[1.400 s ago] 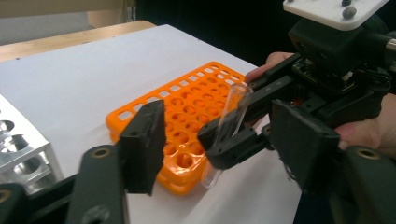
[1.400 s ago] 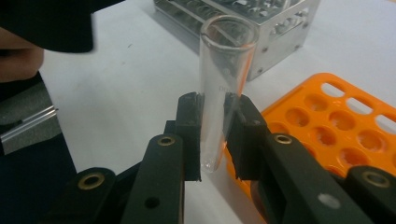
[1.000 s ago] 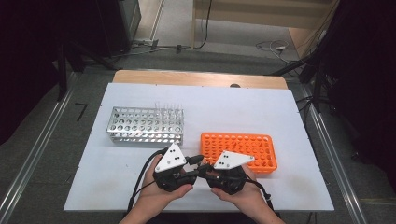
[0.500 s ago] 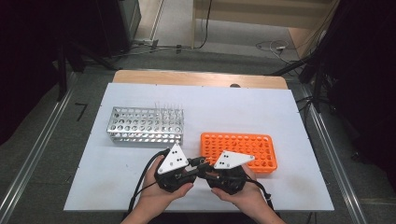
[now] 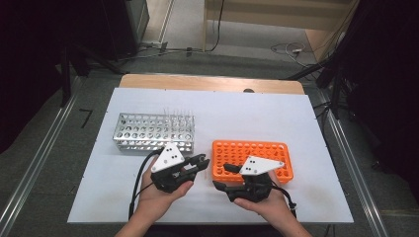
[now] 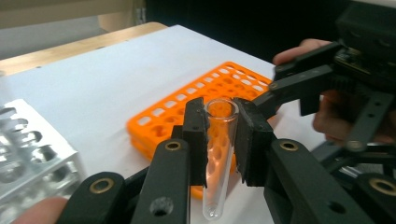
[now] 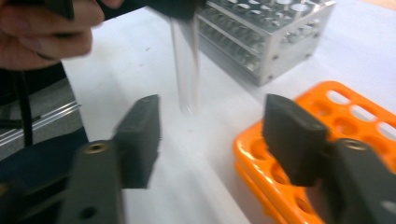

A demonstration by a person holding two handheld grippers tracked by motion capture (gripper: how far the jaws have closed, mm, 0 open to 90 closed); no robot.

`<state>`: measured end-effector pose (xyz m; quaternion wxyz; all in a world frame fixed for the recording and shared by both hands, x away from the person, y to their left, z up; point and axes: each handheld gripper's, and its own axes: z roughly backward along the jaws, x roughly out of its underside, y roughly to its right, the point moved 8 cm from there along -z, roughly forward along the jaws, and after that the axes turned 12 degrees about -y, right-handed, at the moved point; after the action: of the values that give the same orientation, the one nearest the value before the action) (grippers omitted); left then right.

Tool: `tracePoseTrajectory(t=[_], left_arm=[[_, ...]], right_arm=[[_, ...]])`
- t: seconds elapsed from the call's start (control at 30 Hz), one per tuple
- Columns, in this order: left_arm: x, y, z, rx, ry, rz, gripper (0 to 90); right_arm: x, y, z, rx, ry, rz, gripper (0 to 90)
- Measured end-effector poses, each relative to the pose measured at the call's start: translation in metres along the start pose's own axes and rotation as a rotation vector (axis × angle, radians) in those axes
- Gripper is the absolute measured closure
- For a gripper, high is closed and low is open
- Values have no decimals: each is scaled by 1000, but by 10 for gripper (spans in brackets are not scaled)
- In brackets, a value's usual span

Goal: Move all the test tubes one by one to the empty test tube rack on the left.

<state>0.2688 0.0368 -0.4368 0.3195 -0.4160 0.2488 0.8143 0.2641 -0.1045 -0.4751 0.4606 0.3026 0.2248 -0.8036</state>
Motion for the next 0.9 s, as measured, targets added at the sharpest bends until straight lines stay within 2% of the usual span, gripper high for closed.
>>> tracePoseTrajectory(t=[0.13, 0.3, 0.43, 0.67, 0.87, 0.9], left_arm=[[-2, -17, 9, -36, 5, 12, 758], [-7, -43, 21, -76, 24, 43, 758], [-9, -61, 26, -113, 20, 52, 758], [-16, -84, 34, -153, 27, 71, 758], [-25, -104, 38, -191, 35, 81, 758], [-27, -108, 39, -188, 41, 93, 758]], right_arm=[[7, 10, 7, 45, 2, -18, 145], [17, 23, 19, 75, 41, -44, 93], [29, 34, 29, 111, 61, -75, 40], [47, 49, 46, 147, 65, -116, 38], [61, 56, 57, 160, 65, -147, 38], [63, 57, 59, 162, 66, -147, 38]])
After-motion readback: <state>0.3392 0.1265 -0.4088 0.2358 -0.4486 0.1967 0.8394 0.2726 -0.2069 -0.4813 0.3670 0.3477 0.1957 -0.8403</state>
